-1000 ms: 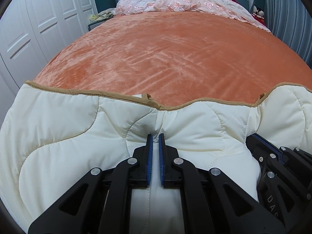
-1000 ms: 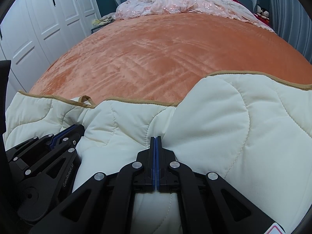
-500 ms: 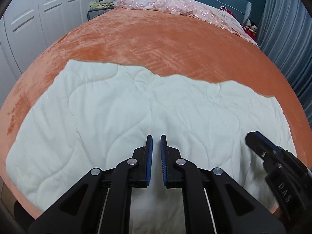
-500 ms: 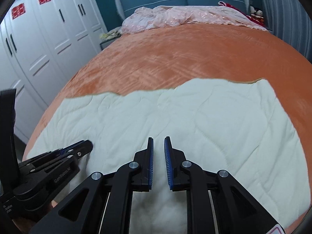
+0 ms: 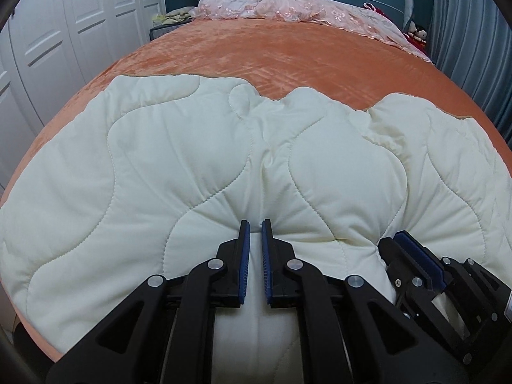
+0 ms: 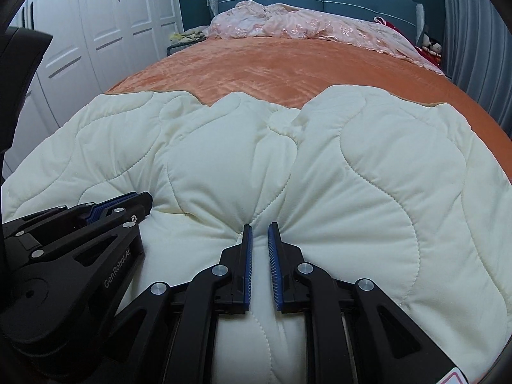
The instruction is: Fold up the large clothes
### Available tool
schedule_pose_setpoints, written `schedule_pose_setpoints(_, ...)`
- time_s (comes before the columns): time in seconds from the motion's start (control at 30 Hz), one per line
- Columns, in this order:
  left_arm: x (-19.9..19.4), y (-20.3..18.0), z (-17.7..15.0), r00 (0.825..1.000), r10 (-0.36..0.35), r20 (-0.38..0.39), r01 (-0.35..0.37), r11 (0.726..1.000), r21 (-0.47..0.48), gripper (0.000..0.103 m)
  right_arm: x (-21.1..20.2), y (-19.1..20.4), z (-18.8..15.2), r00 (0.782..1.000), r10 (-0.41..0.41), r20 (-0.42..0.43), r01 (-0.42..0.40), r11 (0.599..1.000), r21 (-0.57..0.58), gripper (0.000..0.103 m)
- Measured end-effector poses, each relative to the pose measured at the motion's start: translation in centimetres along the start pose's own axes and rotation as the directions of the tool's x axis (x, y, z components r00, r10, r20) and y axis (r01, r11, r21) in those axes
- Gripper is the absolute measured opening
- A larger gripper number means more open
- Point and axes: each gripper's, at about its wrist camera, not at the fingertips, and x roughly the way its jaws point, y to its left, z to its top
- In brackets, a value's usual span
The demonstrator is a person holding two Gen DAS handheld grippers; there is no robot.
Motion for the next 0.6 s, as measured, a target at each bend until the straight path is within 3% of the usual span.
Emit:
schedule_pose_setpoints(0.3,0.1,-0.4,-0.2,1.000,0.018,0.016,-0.018,1.000,0.021,0.006,-0.1,0.0,-0.4,1.000,-0.009,0.026,0.009,1.000,-0.003,0.014)
schedule_pose_setpoints(0.43,-0.4,-0.3,0.2,1.000,0.008,-0.012,-0.008,0.999,0.034,0.006,0.0,-0.6,0.1,1.000,0.020,0.000,-0.020,0.999,0.030,0.014)
schedule_pose_setpoints(0.53,-2.7,2.1,0.7,0.996,-0.071,-0.045,0.068,0.996,-0.066,0.011,-0.6,-1.4,1.3,0.996,0.062,-0.065,-0.056,0.993,0.100,0.014)
schedule_pose_setpoints(0.6,-4.8,5.0,0.5,0.994,-0.101,-0.037,0.094,0.983,-0.158,0.021,-1.5,-1.6,2.0,0.990,0.103,-0.100,-0.087,0.984,0.157,0.014)
